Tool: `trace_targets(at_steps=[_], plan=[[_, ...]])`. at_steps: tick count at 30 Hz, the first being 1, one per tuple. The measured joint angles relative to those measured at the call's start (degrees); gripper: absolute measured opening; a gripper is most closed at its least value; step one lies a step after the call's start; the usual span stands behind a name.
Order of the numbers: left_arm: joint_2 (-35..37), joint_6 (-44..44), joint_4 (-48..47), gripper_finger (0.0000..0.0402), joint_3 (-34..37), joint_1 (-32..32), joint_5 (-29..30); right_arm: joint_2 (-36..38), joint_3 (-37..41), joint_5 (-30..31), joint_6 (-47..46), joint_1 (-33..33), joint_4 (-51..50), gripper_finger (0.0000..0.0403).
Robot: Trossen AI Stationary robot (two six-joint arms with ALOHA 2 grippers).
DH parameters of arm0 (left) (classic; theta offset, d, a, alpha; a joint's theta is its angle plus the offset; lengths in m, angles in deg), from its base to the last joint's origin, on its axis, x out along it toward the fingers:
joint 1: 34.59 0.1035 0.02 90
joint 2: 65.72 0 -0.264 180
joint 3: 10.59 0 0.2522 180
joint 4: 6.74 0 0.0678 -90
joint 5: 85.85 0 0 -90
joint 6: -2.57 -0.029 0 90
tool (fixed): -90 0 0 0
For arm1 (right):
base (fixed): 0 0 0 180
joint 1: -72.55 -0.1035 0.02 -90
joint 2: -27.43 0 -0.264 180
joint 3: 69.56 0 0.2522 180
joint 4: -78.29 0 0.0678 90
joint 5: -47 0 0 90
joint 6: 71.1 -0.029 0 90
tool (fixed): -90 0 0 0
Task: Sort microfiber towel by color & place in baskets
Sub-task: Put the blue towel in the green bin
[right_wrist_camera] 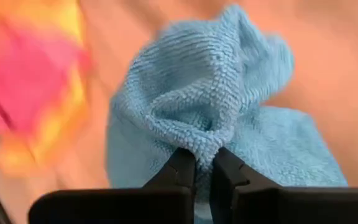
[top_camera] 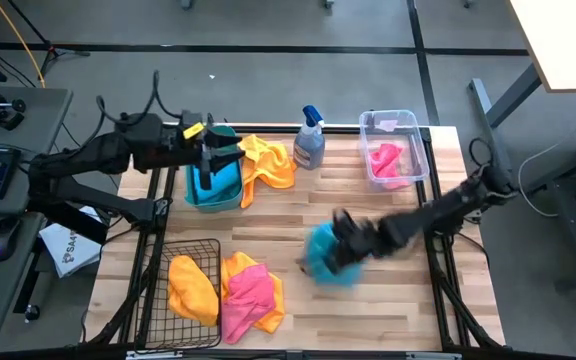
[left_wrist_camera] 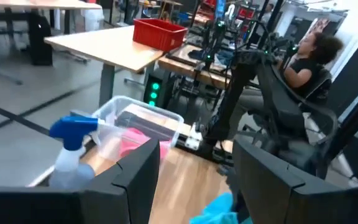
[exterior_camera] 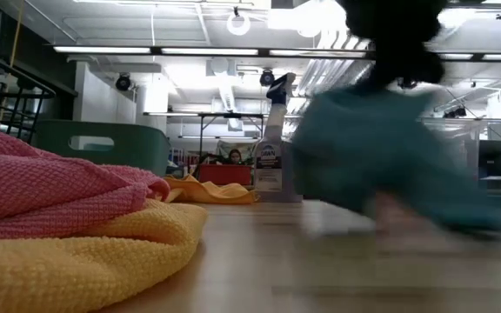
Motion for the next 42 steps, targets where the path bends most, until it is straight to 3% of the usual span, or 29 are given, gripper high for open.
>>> trace_targets(at_steps=[3,7,14,18,22,29,34,38,42], plan=[[0.2,-0.5,-0.1,0.019,0.0,0.0,0.3,0.0,-6.3,3.3,15.2,8.2,7.7,0.0004],[1.0,0.0,-0.1,0.019,0.0,-0.2,0.2,-0.3,-14.1,1.4,32.3,17.4,23.0,0.0003],[2.8,1.5,4.2,0.019,0.0,-0.3,-0.9,-6.5,-25.9,-6.8,44.5,27.5,35.9,0.0002],[2.7,-0.2,10.0,0.019,0.0,-0.3,-0.7,-13.2,-31.5,-11.4,44.9,29.6,38.4,0.0001],[2.8,-1.0,14.4,0.019,0.0,-0.3,-0.7,-21.4,-37.6,-12.3,47.7,30.4,39.8,0.0001],[3.0,-1.0,15.4,0.019,0.0,-0.3,-0.7,-35.1,-51.4,-14.3,48.2,32.1,43.9,0.0001],[2.9,-1.0,15.2,0.019,0.0,-0.3,-0.7,-42.8,-57.3,-15.5,43.2,33.0,43.0,0.0006],[2.9,-1.0,15.0,0.0191,0.0,-0.3,-0.7,-46.5,-58.7,-20.1,35.3,33.4,42.0,0.0034],[2.9,-1.1,15.0,0.0191,0.0,-0.3,-0.7,-48.5,-58.7,-23.0,33.5,33.4,38.3,0.0099]])
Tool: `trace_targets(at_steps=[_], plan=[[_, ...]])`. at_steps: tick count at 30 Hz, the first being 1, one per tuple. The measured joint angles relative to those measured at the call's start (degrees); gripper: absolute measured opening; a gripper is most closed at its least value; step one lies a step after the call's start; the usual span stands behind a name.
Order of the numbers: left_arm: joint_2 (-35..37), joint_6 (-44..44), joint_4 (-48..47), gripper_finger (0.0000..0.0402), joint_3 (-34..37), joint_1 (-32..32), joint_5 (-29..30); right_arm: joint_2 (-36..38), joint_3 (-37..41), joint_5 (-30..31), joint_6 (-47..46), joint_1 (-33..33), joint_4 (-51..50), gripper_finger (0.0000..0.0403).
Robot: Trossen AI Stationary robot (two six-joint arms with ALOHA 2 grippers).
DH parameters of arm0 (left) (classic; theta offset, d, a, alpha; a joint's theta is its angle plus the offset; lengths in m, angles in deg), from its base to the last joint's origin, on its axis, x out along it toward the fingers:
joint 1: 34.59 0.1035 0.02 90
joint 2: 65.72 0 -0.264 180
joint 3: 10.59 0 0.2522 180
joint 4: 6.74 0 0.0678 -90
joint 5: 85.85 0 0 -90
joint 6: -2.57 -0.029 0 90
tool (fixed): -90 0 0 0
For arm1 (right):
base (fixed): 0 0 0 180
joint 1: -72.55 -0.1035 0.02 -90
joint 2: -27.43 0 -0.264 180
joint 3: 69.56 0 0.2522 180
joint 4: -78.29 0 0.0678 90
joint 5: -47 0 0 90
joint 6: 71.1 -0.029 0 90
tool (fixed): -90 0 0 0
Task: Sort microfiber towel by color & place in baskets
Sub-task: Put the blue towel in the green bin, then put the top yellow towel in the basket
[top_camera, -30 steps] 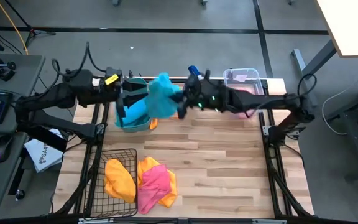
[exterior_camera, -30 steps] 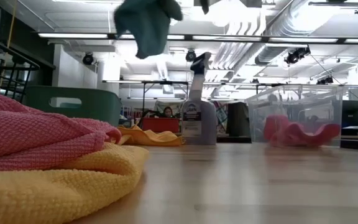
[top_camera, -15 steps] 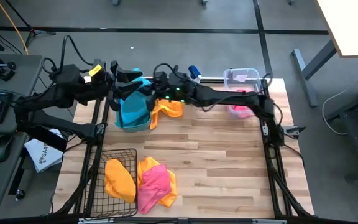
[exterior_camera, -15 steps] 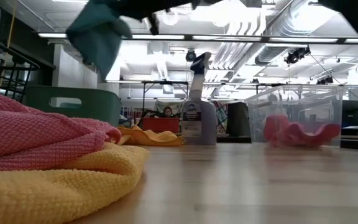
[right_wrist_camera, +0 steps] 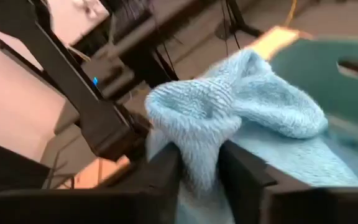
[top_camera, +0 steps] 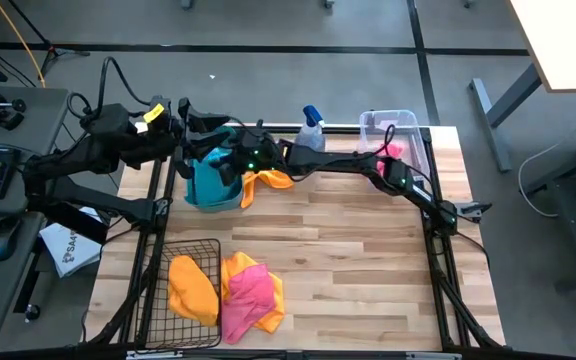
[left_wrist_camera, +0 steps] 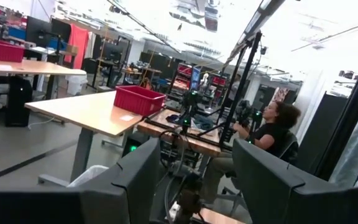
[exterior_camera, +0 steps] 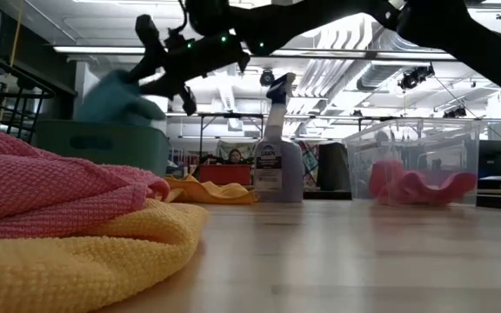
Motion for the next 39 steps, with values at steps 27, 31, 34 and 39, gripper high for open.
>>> trace_targets(at_steps=[27,31,34,39], plan=[[0.0,0.5,-2.4,0.0191,0.0,0.0,0.0,10.3,14.6,7.3,21.7,0.8,-32.9,0.0299],[0.0,0.5,-3.5,0.0191,0.0,0.0,0.0,10.3,21.0,15.3,11.4,0.5,-25.7,0.0297],[0.0,0.5,-3.6,0.0191,0.0,0.0,0.0,10.3,24.2,20.8,4.4,0.5,-20.0,0.0291],[-0.1,0.5,-3.6,0.0191,0.0,0.0,0.0,10.3,27.7,22.7,-1.0,1.6,-16.9,0.028]])
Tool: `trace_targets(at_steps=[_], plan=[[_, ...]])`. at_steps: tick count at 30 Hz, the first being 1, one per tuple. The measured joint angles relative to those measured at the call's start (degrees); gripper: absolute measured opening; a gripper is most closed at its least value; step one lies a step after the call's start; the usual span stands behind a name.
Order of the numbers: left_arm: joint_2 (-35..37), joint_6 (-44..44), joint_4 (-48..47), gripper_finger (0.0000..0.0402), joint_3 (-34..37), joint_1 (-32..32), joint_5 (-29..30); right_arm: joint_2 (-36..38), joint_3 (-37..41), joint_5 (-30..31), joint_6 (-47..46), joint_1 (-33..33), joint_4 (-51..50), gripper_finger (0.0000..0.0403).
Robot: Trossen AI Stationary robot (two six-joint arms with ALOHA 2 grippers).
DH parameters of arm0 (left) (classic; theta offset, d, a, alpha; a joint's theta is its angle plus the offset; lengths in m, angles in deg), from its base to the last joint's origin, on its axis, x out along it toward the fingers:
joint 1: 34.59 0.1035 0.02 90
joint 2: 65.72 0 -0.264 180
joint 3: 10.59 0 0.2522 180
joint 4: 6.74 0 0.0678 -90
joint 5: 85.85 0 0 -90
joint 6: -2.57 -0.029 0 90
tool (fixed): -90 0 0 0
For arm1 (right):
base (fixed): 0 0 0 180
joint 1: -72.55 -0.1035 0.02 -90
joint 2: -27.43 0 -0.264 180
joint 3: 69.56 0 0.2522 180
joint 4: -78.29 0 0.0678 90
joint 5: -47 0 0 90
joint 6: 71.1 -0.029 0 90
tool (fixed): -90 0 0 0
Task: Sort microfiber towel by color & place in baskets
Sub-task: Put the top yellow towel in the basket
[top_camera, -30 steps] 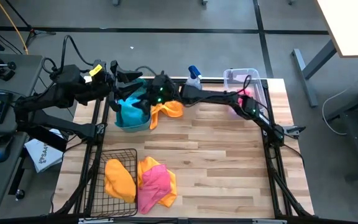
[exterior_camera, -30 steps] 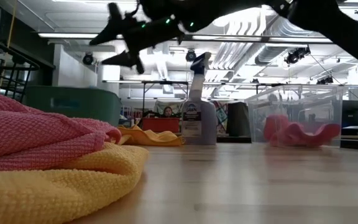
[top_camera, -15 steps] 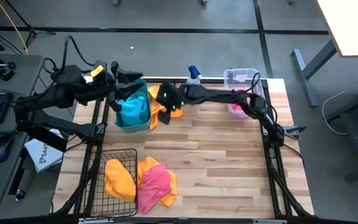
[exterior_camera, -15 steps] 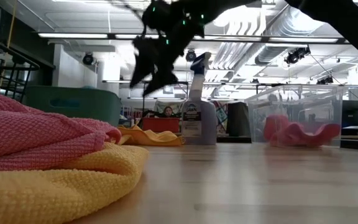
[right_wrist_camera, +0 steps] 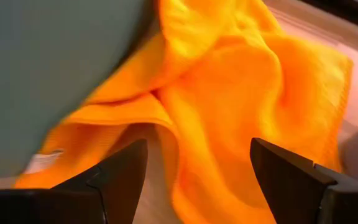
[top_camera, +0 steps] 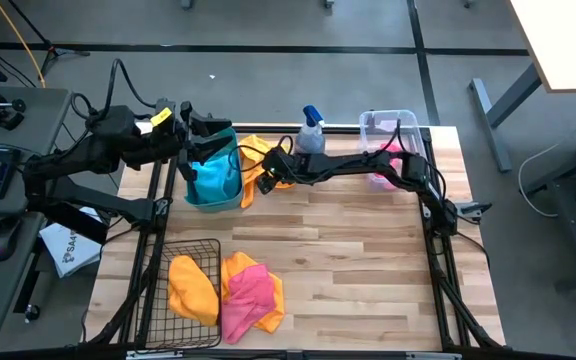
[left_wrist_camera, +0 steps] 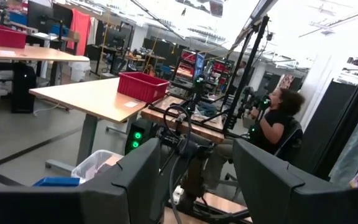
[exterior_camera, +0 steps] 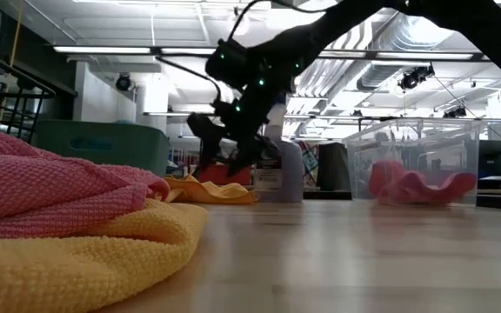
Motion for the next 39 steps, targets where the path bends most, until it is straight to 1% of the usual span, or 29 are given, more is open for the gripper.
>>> trace_targets(at_steps=[6,10,12,14,15,17,19,20,21,24,26,29,33,36,37,39], plan=[[0.0,0.0,0.0,0.0191,0.0,0.0,0.0,-0.9,1.7,0.4,-1.1,0.5,-0.3,0.027],[0.0,0.0,0.0,0.0191,0.0,0.0,0.0,-2.8,1.8,-2.1,-2.7,0.5,-2.2,0.0259],[0.0,0.0,0.2,0.0191,0.0,0.0,0.0,-2.9,1.8,-3.0,-2.7,0.2,-3.7,0.0242],[0.0,0.0,0.3,0.0191,0.0,0.0,0.0,-2.8,1.8,-3.2,-1.0,-0.5,-6.2,0.0211],[0.0,0.0,0.4,0.0191,0.0,0.0,0.0,-2.7,1.8,-2.9,0.5,-0.9,-7.4,0.0189],[0.0,0.0,0.4,0.0191,0.0,0.0,0.0,-2.1,1.7,-3.5,3.5,-1.8,-11.4,0.0128],[0.0,0.0,0.4,0.0191,0.0,0.0,0.3,-1.4,1.7,-3.4,6.7,-3.2,-15.6,0.0052],[0.0,0.0,0.4,0.0191,0.0,0.0,0.5,-1.2,1.7,-3.5,8.6,-4.1,-17.6,0.0027],[0.0,-0.1,0.4,0.0191,0.0,0.0,0.6,-0.7,1.7,-3.4,10.3,-5.1,-19.6,0.0017],[0.0,-0.9,0.4,0.0191,0.0,0.0,0.6,1.4,1.8,-3.1,13.4,-9.0,-27.9,0.0018],[0.1,-1.5,0.1,0.0191,0.0,0.0,0.6,3.9,1.9,-0.5,15.1,-11.8,-33.0,0.0006],[0.3,-1.5,0.1,0.0191,0.0,0.0,0.6,9.4,1.8,3.2,16.4,-15.8,-39.4,0.0006],[0.4,-1.6,0.0,0.0191,0.0,0.1,0.6,18.5,1.8,6.9,14.0,-19.2,-45.8,0.0003],[0.4,-1.6,0.1,0.0191,0.0,0.1,0.7,27.2,1.8,7.3,11.6,-20.6,-47.2,0.0002],[0.4,-1.6,0.1,0.0191,0.0,0.1,0.8,29.9,1.8,7.3,11.2,-21.1,-46.2,0.0002],[0.4,-1.6,0.0,0.0191,0.0,0.1,1.4,34.5,1.8,6.8,11.4,-21.9,-41.1,0.0001]])
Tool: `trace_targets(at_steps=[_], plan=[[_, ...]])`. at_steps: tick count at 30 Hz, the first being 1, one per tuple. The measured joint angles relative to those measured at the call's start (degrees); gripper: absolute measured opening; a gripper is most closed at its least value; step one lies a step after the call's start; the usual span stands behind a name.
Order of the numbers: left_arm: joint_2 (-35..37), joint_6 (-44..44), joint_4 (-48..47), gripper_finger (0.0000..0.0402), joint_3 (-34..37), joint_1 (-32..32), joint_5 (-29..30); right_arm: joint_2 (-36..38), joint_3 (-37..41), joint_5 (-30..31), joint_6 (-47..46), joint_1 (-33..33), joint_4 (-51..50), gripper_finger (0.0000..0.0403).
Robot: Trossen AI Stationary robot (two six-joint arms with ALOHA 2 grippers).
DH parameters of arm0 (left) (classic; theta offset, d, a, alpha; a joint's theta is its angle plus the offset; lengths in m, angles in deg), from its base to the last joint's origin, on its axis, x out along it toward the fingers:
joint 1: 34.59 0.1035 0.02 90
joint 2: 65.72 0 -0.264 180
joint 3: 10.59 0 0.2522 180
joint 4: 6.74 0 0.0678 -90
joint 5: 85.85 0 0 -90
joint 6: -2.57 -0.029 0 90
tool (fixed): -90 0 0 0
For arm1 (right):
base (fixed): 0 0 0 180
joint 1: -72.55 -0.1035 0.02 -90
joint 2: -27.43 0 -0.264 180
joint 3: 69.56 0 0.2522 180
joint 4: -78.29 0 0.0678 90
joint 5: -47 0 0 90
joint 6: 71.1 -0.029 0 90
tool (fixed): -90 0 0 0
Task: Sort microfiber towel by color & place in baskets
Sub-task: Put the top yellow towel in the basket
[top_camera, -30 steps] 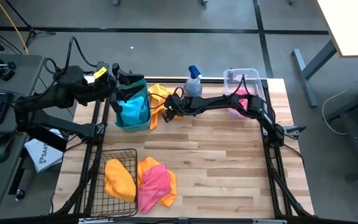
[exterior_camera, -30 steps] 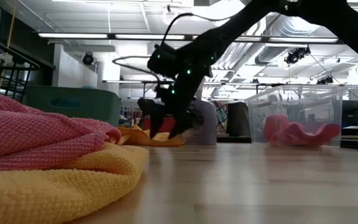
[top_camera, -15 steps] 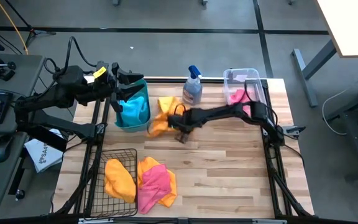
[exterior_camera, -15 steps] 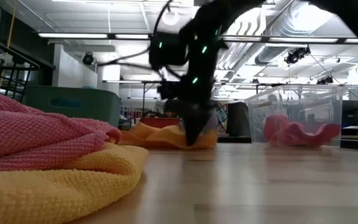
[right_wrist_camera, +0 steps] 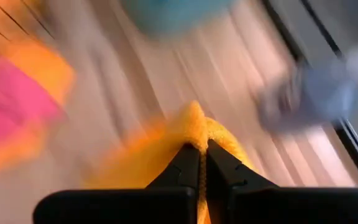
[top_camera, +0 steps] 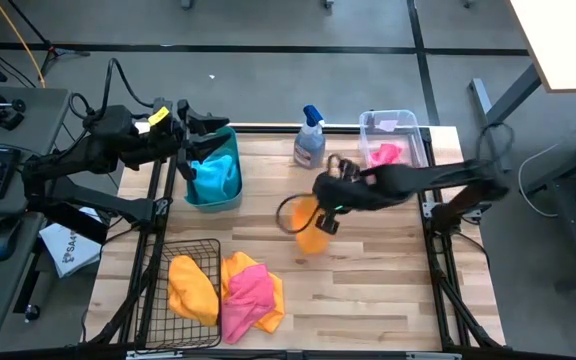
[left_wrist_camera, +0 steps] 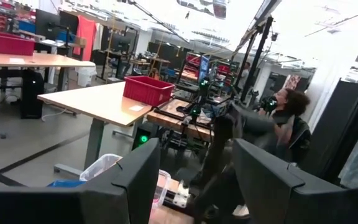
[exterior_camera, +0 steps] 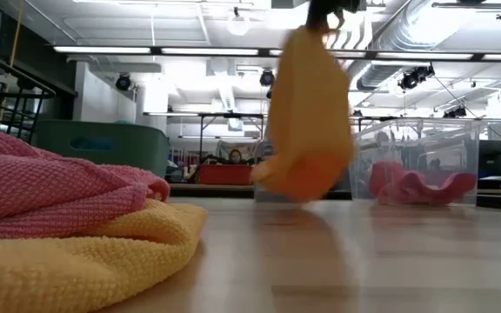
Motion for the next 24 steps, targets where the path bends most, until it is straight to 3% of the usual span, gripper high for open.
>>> trace_targets(at_steps=[4,8,13,20,24], plan=[[0.0,0.0,0.0,0.0191,0.0,0.0,1.3,5.1,-0.1,-4.3,4.5,-1.0,15.8,0.0001],[0.0,0.0,0.4,0.0191,0.0,0.0,1.6,3.9,-0.2,-10.6,10.7,-1.0,31.8,0.0001],[0.0,2.0,0.4,0.0191,0.0,0.0,2.0,-2.6,-0.1,-18.8,15.4,-0.4,49.3,0.0],[0.0,2.6,0.4,0.0191,0.0,0.0,3.2,-14.3,-1.2,-32.5,13.5,0.6,78.9,0.0],[0.0,2.6,0.4,0.0191,0.0,0.0,3.8,-21.7,-6.1,-37.6,10.7,0.8,87.2,0.0]])
